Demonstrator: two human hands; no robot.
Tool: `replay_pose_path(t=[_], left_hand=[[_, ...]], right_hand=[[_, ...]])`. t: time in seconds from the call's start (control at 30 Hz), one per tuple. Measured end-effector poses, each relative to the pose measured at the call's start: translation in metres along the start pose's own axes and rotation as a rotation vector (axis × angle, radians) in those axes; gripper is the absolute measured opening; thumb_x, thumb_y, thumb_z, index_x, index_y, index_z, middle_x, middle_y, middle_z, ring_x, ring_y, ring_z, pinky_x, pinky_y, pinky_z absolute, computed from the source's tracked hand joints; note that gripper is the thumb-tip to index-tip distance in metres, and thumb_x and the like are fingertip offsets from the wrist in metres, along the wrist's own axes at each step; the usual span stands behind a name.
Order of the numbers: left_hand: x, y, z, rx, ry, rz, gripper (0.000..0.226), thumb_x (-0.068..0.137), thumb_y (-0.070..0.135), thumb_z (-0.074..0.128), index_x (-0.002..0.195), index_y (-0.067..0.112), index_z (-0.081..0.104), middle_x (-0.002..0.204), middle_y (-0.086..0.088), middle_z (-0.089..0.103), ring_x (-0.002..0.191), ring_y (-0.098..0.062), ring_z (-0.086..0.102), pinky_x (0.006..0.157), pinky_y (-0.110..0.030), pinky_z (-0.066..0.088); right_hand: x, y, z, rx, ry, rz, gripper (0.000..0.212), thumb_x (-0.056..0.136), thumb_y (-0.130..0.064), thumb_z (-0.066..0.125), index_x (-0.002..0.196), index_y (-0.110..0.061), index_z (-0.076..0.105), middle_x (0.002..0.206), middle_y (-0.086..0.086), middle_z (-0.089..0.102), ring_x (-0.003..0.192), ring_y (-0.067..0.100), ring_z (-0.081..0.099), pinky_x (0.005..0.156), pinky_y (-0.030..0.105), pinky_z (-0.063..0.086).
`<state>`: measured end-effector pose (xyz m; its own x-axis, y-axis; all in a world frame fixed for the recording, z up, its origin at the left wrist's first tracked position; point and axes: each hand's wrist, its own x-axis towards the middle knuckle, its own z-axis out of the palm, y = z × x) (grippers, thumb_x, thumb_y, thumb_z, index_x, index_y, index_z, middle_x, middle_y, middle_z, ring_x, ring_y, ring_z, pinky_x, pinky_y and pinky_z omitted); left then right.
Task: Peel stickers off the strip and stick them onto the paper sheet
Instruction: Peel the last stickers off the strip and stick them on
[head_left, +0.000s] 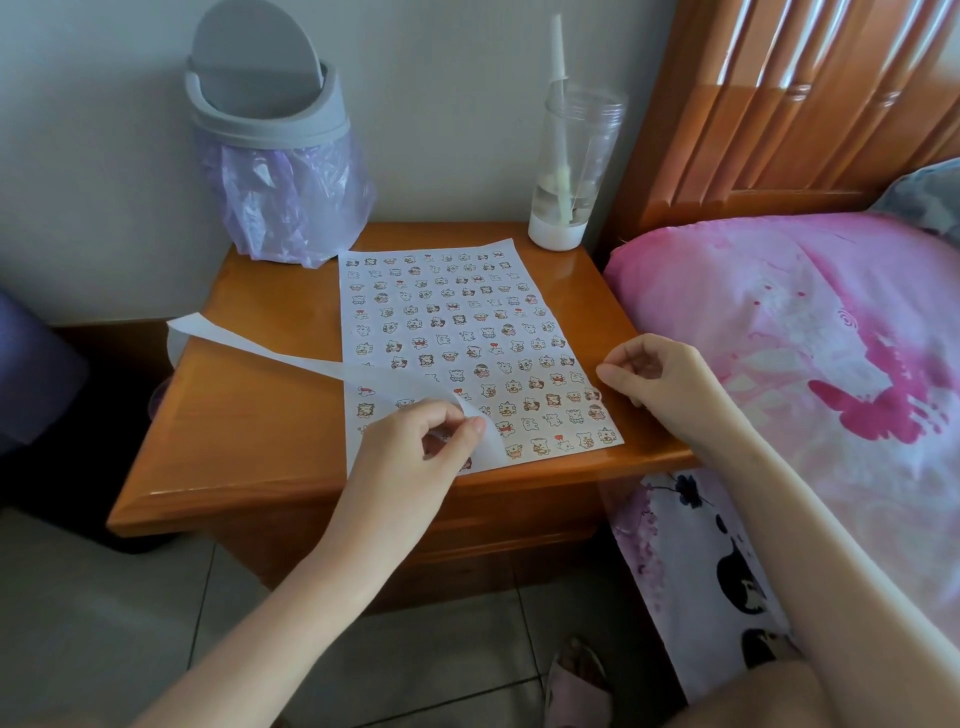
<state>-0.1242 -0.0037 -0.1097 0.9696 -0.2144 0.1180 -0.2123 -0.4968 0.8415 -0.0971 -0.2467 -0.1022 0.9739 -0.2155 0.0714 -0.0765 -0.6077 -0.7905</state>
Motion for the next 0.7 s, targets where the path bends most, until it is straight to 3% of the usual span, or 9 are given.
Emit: replay_pose_path(t=[0.17, 0.3, 0.47, 0.7], left_hand=[[-0.0002, -0.0003, -0.0002, 0.004, 0.001, 0.008, 0.01, 0.089, 0.035, 0.057, 0.086, 0.028, 0.064, 0.083, 0.017, 0.064, 0.08, 0.0, 0.06, 0.067, -0.001, 0.043], [0.0001, -0.0003, -0.0004, 0.008, -0.006, 0.005, 0.01, 0.089, 0.035, 0.057, 0.085, 0.029, 0.064, 0.082, 0.018, 0.064, 0.08, 0.001, 0.06, 0.065, 0.0, 0.043], [0.0007, -0.0005, -0.0008, 0.002, -0.013, 0.012, 0.008, 0.089, 0.034, 0.057, 0.081, 0.032, 0.06, 0.079, 0.022, 0.061, 0.086, 0.014, 0.055, 0.064, 0.002, 0.042], [0.0, -0.0011, -0.0003, 0.009, -0.003, 0.01, 0.009, 0.089, 0.034, 0.057, 0.085, 0.029, 0.063, 0.081, 0.02, 0.063, 0.077, 0.006, 0.059, 0.064, 0.001, 0.043]], right_hand=[[-0.0003, -0.0023, 0.0059, -0.044, -0.003, -0.004, 0.023, 0.072, -0.023, 0.079, 0.086, -0.014, 0.063, 0.073, -0.005, 0.057, 0.062, 0.006, 0.047, 0.059, 0.015, 0.04], [-0.0003, -0.0016, 0.0067, -0.083, 0.013, -0.016, 0.016, 0.075, -0.02, 0.076, 0.084, -0.016, 0.063, 0.072, -0.006, 0.055, 0.06, 0.004, 0.045, 0.057, 0.014, 0.037], [-0.0006, -0.0015, 0.0067, -0.105, 0.01, -0.027, 0.011, 0.078, -0.018, 0.073, 0.082, -0.017, 0.063, 0.073, -0.005, 0.056, 0.061, 0.004, 0.044, 0.057, 0.014, 0.037], [-0.0019, -0.003, 0.0073, -0.093, -0.02, -0.036, 0.016, 0.075, -0.024, 0.076, 0.083, -0.019, 0.063, 0.075, -0.006, 0.059, 0.063, 0.004, 0.048, 0.06, 0.016, 0.04]])
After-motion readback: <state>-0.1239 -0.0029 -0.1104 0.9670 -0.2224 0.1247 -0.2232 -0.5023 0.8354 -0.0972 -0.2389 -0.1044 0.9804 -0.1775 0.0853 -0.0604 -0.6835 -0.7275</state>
